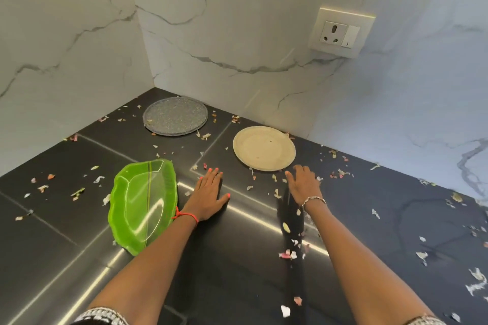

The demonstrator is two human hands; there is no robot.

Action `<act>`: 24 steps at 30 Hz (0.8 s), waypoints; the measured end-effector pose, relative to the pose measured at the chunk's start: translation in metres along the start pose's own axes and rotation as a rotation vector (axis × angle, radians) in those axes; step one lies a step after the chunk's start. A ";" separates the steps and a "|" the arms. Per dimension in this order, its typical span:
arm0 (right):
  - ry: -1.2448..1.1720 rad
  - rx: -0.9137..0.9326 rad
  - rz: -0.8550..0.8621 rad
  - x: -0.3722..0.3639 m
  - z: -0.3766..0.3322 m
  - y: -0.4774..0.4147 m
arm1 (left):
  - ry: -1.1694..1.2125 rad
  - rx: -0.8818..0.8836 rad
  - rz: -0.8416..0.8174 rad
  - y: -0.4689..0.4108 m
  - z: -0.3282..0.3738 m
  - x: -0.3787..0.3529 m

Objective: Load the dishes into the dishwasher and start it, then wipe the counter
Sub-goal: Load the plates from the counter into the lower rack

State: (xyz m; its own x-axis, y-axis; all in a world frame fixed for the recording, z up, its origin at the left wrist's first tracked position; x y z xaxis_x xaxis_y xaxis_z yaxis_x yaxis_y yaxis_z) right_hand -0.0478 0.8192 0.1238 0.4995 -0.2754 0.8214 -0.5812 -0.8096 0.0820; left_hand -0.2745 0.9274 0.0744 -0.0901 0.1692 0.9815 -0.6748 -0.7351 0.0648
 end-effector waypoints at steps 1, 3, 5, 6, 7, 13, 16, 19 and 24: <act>-0.013 -0.012 0.000 0.002 0.000 -0.009 | -0.011 0.002 0.007 -0.011 0.001 -0.001; -0.073 -0.040 -0.007 0.004 -0.001 -0.024 | -0.033 0.016 0.035 -0.029 0.003 -0.001; -0.147 -0.082 0.000 0.006 0.001 -0.041 | -0.035 0.039 0.043 -0.048 0.003 0.000; -0.176 -0.107 0.002 0.007 0.002 -0.050 | -0.032 0.052 0.040 -0.056 0.001 -0.001; -0.201 -0.134 -0.002 0.008 0.003 -0.058 | -0.028 0.066 0.031 -0.062 0.000 -0.003; -0.288 -0.242 -0.012 0.001 0.009 -0.106 | -0.153 0.125 0.084 -0.072 -0.004 -0.018; -0.343 -0.322 -0.001 -0.002 0.010 -0.125 | -0.148 0.128 0.116 -0.074 -0.006 -0.022; -0.411 -0.428 0.025 -0.008 0.014 -0.138 | -0.174 0.132 0.107 -0.075 -0.006 -0.022; -0.806 -0.556 0.080 -0.012 0.017 -0.149 | -0.157 0.136 0.106 -0.074 -0.006 -0.020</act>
State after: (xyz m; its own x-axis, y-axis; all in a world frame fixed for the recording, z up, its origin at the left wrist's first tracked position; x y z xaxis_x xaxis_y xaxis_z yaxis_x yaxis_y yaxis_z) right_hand 0.0434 0.9344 0.0925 0.6140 -0.7574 0.2220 -0.7489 -0.4703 0.4668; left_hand -0.2270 0.9822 0.0486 -0.0334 -0.0101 0.9994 -0.5617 -0.8269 -0.0271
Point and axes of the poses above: each hand's wrist, its own y-axis away from the middle knuckle, its own x-axis out of the back of the hand, z = x × y, the point moved 2 cm from there along -y, towards the middle knuckle, and after that the axes turned 11 degrees about -y, right-handed, at the moved point
